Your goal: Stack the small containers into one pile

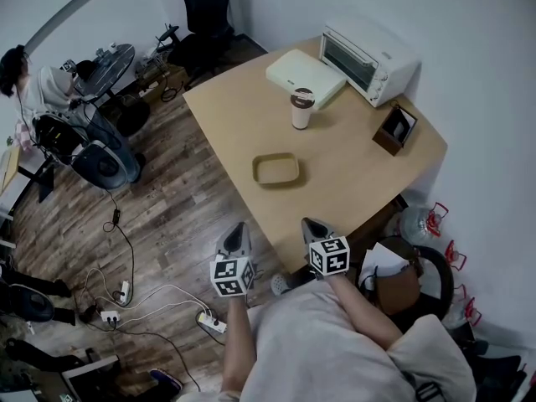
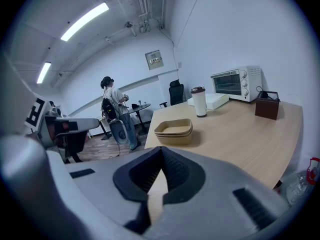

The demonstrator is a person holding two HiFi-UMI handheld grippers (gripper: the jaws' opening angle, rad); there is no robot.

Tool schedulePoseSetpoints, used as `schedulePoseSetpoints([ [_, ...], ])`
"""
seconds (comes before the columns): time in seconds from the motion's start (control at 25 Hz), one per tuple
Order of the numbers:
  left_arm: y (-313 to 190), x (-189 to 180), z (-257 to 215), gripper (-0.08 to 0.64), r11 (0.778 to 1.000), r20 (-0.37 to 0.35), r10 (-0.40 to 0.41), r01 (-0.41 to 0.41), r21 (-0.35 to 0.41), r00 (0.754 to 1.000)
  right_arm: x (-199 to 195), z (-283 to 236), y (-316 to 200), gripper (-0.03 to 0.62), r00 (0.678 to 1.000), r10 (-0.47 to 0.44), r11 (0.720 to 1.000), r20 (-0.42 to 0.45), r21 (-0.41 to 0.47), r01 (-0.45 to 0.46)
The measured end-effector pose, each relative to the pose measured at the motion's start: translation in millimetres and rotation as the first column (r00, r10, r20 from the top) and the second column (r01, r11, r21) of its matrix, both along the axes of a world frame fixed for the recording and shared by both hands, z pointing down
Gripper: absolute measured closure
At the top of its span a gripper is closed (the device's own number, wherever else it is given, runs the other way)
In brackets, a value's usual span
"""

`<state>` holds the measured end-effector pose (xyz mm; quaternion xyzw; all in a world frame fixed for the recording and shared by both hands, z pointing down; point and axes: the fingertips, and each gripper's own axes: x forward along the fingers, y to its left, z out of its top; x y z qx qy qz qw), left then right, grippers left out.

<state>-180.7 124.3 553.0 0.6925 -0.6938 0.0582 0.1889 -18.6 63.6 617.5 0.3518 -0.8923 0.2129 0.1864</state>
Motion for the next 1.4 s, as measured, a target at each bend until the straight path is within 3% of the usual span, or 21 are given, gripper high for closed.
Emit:
schedulePoseSetpoints([
  [0.92, -9, 13, 15, 0.554, 0.998, 0.004, 0.058, -0.058, -0.019, 0.998, -3, 4, 11, 0.591, 1.000, -0.010, 1.000, 0.001, 0.013, 0.010],
  [1.4, -4, -2, 14, 0.555, 1.000, -0.051, -0.006, 0.005, -0.004, 0.999, 1, 3, 10, 0.591, 1.000, -0.005, 1.000, -0.005, 0.017, 0.005],
])
